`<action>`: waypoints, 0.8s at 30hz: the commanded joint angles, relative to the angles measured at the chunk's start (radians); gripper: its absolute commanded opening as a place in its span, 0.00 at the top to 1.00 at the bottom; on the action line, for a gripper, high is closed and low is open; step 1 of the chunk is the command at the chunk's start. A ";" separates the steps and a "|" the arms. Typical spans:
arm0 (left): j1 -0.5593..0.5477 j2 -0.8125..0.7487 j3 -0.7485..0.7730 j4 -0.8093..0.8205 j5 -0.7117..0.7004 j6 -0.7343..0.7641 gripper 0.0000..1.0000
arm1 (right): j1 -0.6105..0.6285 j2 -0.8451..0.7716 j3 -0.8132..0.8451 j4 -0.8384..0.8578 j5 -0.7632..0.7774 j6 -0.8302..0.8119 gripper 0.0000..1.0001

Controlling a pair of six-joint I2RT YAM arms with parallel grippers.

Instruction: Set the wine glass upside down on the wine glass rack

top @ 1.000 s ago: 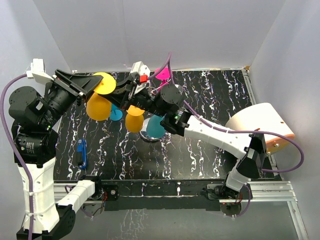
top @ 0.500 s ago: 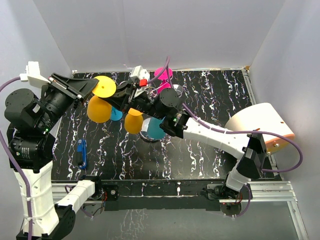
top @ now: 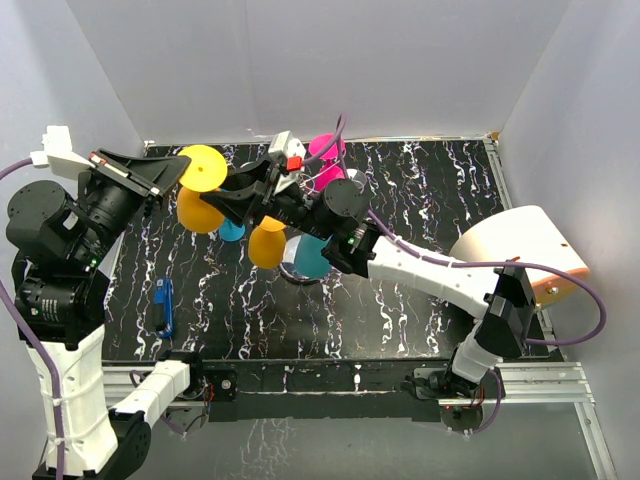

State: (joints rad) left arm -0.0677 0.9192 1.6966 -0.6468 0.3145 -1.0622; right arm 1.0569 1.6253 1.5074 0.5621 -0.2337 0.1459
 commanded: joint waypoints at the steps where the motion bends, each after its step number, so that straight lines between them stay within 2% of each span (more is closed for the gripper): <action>1: -0.001 -0.008 0.040 0.081 -0.119 0.005 1.00 | -0.006 -0.068 -0.051 0.120 0.028 0.068 0.56; 4: -0.001 -0.002 0.037 0.082 -0.157 0.017 1.00 | -0.006 -0.103 -0.084 0.131 0.038 0.074 0.41; 8: -0.001 -0.009 -0.014 0.085 -0.176 0.023 1.00 | -0.006 -0.169 -0.152 0.147 0.063 0.082 0.33; 17: -0.001 -0.032 -0.205 0.126 -0.136 0.017 1.00 | -0.006 -0.364 -0.288 0.095 0.090 0.128 0.31; 24: -0.001 -0.033 -0.310 0.200 -0.032 0.032 1.00 | -0.006 -0.557 -0.405 -0.114 0.133 0.191 0.31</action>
State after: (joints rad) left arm -0.0677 0.8989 1.4117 -0.5373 0.1997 -1.0485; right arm 1.0519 1.1625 1.1522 0.5690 -0.1467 0.2924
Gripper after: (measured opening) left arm 0.019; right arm 0.687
